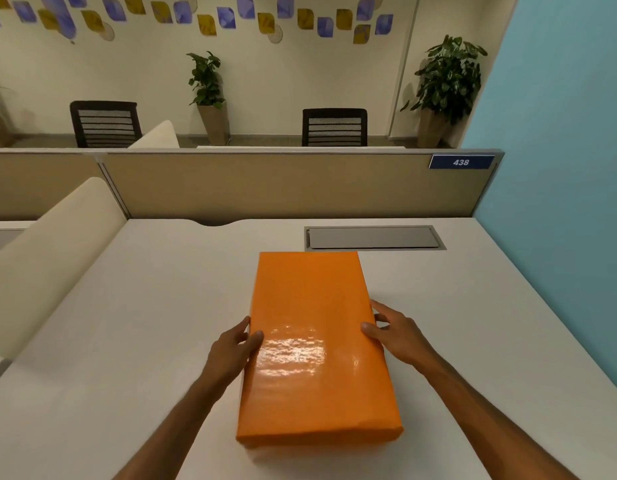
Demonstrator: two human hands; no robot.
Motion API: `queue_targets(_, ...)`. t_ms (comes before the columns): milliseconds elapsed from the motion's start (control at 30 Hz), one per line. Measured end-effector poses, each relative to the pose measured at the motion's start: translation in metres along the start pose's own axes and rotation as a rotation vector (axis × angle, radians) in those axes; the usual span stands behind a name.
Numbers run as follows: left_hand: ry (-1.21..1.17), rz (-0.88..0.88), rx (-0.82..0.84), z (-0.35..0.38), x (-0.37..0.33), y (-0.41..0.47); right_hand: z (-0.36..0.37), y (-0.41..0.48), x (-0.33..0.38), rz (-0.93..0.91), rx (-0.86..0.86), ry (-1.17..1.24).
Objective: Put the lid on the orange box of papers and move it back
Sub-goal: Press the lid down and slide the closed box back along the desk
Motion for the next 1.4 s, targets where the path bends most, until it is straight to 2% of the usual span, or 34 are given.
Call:
queue_targets(200,-0.059,-0.005,-0.054,0.001,0.008,-0.013,0.009,-0.030,-0.008,0.009,-0.045,0.059)
queue_targets(400,-0.112,-0.036,-0.018,0.005,0.011,-0.018,0.009,-0.043,-0.004,0.035,-0.028,0.116)
queue_targets(567,-0.247,-0.113,0.022,0.009,0.033,-0.030,0.014,-0.065,-0.027,0.132,0.000,0.408)
queue_targets(800,-0.366,-0.189,0.031,0.012,0.044,-0.037,0.027,-0.073,-0.044,0.192,0.164,0.695)
queue_targets(1100,-0.363,-0.155,-0.040,-0.008,0.037,-0.032,0.030,-0.051,-0.029,0.154,0.254,0.743)
queue_targets(1400,-0.381,-0.129,-0.152,-0.058,0.034,-0.033,0.056,-0.019,0.021,0.097,0.334,0.716)
Point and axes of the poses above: each hand's wrist, its own y-axis towards the middle knuckle, its own z-axis out of the palm, x = y × z, the point moved 5 cm from there along y, towards the middle knuckle, and after that the axes turned 3 degrees about -x, right-handed, at the moved point
